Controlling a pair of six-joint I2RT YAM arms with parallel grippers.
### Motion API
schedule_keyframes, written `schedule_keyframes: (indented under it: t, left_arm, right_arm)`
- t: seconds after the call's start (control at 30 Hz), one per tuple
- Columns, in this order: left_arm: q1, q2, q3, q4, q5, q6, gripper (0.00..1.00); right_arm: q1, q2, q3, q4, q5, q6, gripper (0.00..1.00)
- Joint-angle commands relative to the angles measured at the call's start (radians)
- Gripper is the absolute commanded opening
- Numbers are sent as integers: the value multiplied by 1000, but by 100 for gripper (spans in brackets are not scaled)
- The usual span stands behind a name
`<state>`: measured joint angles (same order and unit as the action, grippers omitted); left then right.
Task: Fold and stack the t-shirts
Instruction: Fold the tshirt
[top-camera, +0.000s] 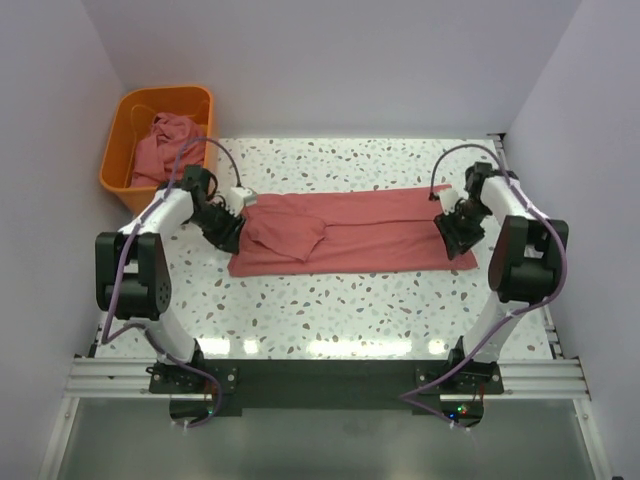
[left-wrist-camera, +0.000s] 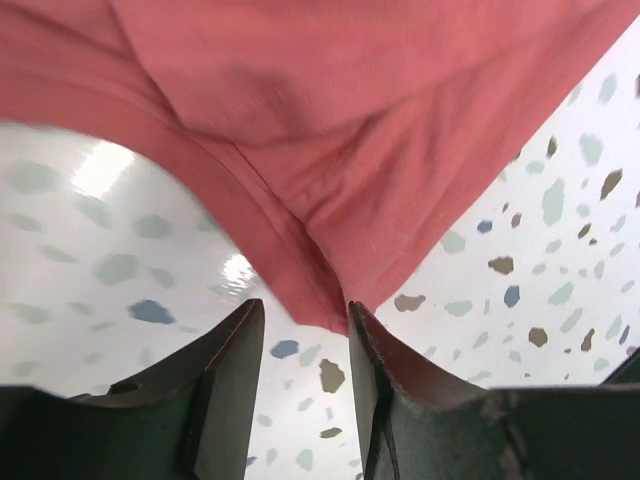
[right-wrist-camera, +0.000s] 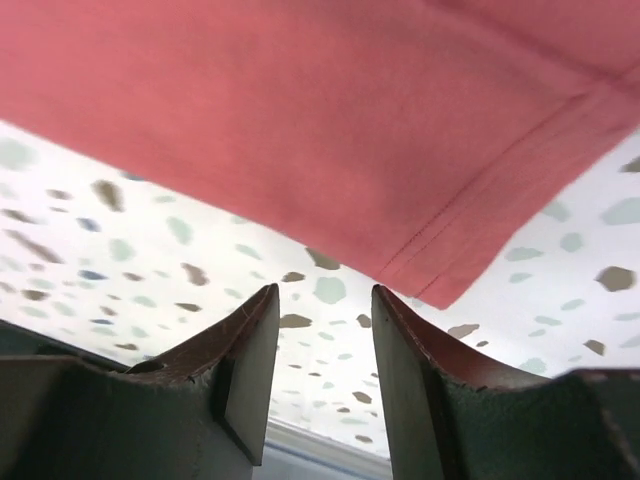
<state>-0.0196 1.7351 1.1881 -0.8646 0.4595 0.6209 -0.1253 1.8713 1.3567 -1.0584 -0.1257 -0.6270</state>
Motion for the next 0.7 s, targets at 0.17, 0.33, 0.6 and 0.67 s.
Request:
schedule_keyframes:
  t: [0.17,0.33,0.6,0.67]
  left_arm:
    - [6,-80,120,82,123,-70,47]
    - [1,-42,104,188,139,-193,49]
    - [-51,44,117,286,99,-343,49]
    - [-62,55,116,297,78,-368,49]
  right_arm:
    - [174,-179,173,16,-278,167,42]
    - [343,-126,222,153,-377,358,39]
    - [545,11,196,458,-473,780,32]
    - [596,31,165,530,-476,844,33]
